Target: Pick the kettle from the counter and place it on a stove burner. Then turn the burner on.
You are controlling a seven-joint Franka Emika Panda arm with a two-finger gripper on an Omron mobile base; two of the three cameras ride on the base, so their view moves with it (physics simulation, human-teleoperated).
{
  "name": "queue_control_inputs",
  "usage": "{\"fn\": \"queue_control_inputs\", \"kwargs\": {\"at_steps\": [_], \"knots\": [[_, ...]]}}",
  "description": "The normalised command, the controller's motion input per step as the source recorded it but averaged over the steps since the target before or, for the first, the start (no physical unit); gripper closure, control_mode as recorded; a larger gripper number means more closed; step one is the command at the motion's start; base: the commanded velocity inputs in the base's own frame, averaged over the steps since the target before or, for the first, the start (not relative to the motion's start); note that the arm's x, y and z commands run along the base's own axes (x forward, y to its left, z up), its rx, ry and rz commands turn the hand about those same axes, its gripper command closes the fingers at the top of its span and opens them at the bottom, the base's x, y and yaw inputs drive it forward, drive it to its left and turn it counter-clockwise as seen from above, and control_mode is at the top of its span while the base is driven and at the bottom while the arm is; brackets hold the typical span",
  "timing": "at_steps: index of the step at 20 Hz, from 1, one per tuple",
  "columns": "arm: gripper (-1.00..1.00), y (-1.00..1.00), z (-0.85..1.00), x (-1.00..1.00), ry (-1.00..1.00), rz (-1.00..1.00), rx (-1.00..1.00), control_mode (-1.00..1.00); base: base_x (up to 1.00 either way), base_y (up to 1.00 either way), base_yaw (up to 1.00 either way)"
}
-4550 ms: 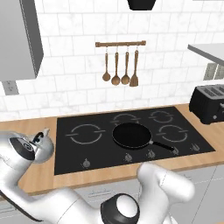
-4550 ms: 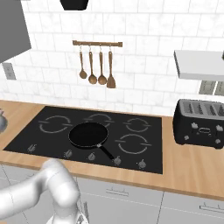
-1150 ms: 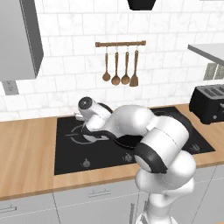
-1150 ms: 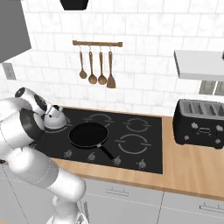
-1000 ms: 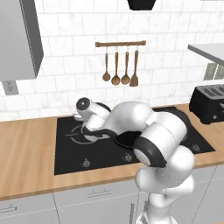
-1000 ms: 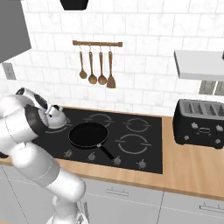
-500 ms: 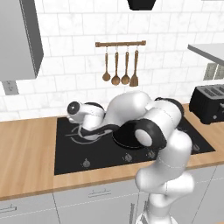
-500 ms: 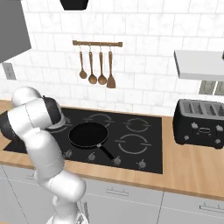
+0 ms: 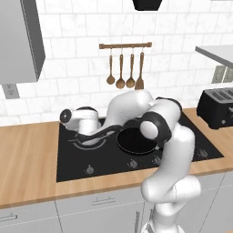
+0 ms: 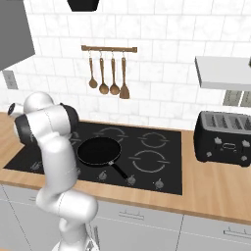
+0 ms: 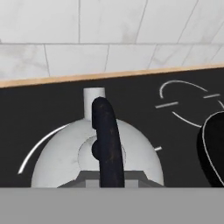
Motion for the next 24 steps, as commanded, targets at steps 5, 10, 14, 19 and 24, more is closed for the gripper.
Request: {"fn": "queue_control_inputs", "kwargs": {"at_steps": [5, 10, 14, 19, 24], "knots": [[1.0, 0.01, -0.22, 0.03, 0.0, 0.0, -0.05, -1.0, 0.0, 0.0, 0.0], [1.0, 0.01, -0.1, 0.31, 0.0, 0.0, -0.05, -1.0, 0.0, 0.0, 0.0], [1.0, 0.04, -0.11, 0.41, -0.03, 0.0, -0.06, -1.0, 0.0, 0.0, 0.0], [1.0, 0.07, -0.28, 0.2, -0.04, 0.0, -0.08, -1.0, 0.0, 0.0, 0.0], [1.0, 0.13, -0.4, 0.08, 0.0, 0.0, -0.09, -1.0, 0.0, 0.0, 0.0]]}}
